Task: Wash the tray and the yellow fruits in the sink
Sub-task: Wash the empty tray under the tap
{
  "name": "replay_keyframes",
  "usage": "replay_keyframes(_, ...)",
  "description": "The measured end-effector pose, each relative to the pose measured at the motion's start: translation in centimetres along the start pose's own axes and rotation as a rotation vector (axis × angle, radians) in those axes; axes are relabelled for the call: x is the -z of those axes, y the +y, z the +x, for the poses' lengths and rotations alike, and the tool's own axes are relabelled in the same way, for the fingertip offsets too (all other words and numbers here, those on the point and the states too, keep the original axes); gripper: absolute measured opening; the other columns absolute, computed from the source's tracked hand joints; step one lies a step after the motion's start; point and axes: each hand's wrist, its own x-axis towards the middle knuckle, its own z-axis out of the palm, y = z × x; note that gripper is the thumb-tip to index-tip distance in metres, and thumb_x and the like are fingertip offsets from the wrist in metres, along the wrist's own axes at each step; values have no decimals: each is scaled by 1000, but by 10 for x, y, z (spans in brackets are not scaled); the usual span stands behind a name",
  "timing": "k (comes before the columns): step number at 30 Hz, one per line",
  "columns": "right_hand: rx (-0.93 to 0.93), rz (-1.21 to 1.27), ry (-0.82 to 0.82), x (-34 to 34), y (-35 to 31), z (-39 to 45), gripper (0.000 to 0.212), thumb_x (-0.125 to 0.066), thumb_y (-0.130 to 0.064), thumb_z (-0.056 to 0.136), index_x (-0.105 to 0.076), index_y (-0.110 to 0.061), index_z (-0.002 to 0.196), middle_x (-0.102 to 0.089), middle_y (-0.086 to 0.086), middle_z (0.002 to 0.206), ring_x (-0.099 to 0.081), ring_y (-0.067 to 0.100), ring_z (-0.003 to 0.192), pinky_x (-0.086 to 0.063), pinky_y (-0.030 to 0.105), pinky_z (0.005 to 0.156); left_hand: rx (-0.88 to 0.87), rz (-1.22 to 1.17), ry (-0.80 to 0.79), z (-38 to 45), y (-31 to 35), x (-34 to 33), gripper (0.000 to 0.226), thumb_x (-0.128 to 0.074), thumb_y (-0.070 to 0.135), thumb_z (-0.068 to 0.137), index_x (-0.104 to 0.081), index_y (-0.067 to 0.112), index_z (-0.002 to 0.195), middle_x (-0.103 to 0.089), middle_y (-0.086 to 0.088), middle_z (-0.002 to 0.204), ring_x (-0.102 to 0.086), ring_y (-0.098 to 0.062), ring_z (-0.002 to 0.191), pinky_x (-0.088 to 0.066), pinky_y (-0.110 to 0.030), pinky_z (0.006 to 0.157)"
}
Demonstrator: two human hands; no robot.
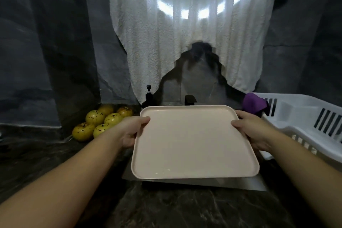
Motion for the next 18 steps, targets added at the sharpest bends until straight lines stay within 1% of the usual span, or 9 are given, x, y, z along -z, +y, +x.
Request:
replay_keyframes(2, -11, -59, 106, -5, -1, 6, 38, -52, -5, 100, -67, -26, 127, -77, 2, 96, -76, 24, 81, -60, 37, 65, -43, 40, 35, 3, -6, -3, 30, -57, 27, 106, -69, 1, 114, -79, -14, 96, -75, -26, 79, -61, -36, 66)
replay_keyframes(4, -8, -69, 161, -8, -2, 10, 33, -51, -8, 101, -67, -29, 121, -75, -2, 90, -74, 20, 74, -55, 31, 55, -130, 191, 101, 9, -15, -5, 26, -56, 27, 106, -69, 7, 115, -79, -13, 102, -75, -28, 88, -57, -37, 75)
replay_keyframes(5, 6, -93, 178, -8, -2, 12, 29, -50, -11, 101, -65, -29, 120, -73, -1, 93, -72, 21, 78, -54, 32, 57, -210, 307, 151, 12, -18, -5, 24, -54, 27, 107, -68, 9, 115, -77, -12, 104, -73, -27, 91, -54, -36, 77)
replay_keyframes(8, 102, -242, 224, -4, -5, 18, 23, -48, -26, 103, -67, -16, 111, -71, 6, 99, -67, 25, 89, -55, 40, 77, -448, 532, 266, 17, -24, -4, 27, -46, 34, 109, -68, 18, 106, -74, -4, 104, -69, -21, 95, -52, -36, 86)
replay_keyframes(10, 198, -389, 248, 3, -14, 19, 28, -49, -36, 103, -69, -18, 95, -70, 6, 92, -63, 22, 81, -48, 33, 68, -509, 551, 258, 19, -27, -1, 29, -45, 39, 109, -67, 21, 99, -74, -2, 101, -70, -21, 96, -54, -40, 92)
replay_keyframes(12, 291, -501, 225, 9, -25, 21, 28, -54, -42, 101, -67, -23, 84, -69, -1, 84, -63, 13, 75, -42, 29, 59, -543, 536, 252, 21, -29, 1, 30, -45, 40, 109, -68, 22, 100, -75, 0, 100, -71, -22, 96, -55, -41, 91)
replay_keyframes(14, 356, -572, 190, 12, -38, 23, 27, -61, -49, 97, -67, -28, 81, -68, -11, 76, -62, 3, 68, -39, 26, 53, -592, 474, 280, 20, -30, 3, 29, -46, 39, 109, -68, 25, 97, -76, 3, 94, -72, -20, 94, -54, -35, 81)
replay_keyframes(16, 412, -671, 156, 11, -55, 24, 29, -65, -55, 92, -67, -30, 79, -67, -13, 76, -61, 4, 71, -39, 26, 56, -632, 426, 296, 18, -28, 2, 29, -46, 39, 110, -67, 27, 94, -76, 8, 85, -72, -15, 89, -51, -30, 72)
replay_keyframes(18, 484, -879, 111, -1, -73, 24, 39, -62, -65, 89, -64, -29, 74, -64, -12, 76, -59, 12, 74, -41, 31, 61, -667, 431, 273, 15, -24, -4, 29, -45, 41, 110, -67, 29, 96, -77, 14, 87, -73, -11, 86, -52, -31, 74)
